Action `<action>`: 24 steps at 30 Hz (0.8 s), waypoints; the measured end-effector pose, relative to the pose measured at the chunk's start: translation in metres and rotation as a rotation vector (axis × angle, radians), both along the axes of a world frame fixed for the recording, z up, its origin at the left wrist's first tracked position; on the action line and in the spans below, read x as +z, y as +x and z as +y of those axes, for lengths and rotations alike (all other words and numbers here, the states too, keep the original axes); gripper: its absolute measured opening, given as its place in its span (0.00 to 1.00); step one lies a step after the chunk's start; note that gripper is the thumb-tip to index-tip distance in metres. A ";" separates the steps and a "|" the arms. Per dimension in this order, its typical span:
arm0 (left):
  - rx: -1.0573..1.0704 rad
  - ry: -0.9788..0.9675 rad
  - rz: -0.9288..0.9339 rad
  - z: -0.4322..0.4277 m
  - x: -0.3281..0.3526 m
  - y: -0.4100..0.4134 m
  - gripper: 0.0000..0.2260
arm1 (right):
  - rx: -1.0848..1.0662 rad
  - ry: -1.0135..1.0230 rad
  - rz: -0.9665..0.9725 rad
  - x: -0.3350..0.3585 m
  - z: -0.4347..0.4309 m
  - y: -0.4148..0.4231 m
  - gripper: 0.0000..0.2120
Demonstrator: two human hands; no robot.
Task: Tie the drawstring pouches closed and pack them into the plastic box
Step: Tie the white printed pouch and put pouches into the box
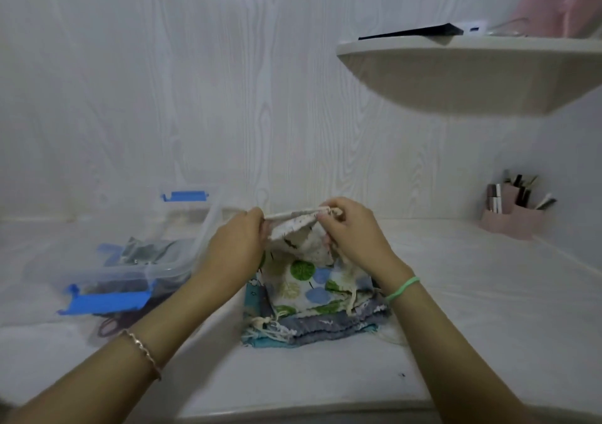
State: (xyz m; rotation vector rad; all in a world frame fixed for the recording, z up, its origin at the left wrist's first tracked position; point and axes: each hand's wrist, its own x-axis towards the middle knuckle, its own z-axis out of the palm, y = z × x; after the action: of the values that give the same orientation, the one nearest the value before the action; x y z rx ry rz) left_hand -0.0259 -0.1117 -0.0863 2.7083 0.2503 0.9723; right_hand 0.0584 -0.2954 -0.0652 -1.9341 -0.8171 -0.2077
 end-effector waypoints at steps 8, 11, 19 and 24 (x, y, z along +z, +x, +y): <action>-0.179 -0.175 -0.182 -0.002 0.019 -0.008 0.16 | 0.105 0.565 0.340 0.009 0.003 -0.004 0.04; -0.298 -0.290 -0.064 -0.001 0.014 -0.014 0.18 | 0.202 0.794 0.768 -0.008 0.008 0.000 0.10; -0.233 -0.121 0.317 -0.004 0.028 -0.028 0.09 | 0.203 1.005 1.040 -0.030 0.020 0.019 0.09; -0.153 -0.161 0.126 -0.004 0.039 -0.038 0.15 | 0.258 1.095 1.037 -0.033 0.015 0.027 0.11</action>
State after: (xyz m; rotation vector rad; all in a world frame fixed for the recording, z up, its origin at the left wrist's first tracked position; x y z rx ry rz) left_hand -0.0638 -0.1157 -0.0477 2.6000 0.1359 0.7096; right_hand 0.0853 -0.2802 -0.0982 -0.6816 -0.1281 0.4173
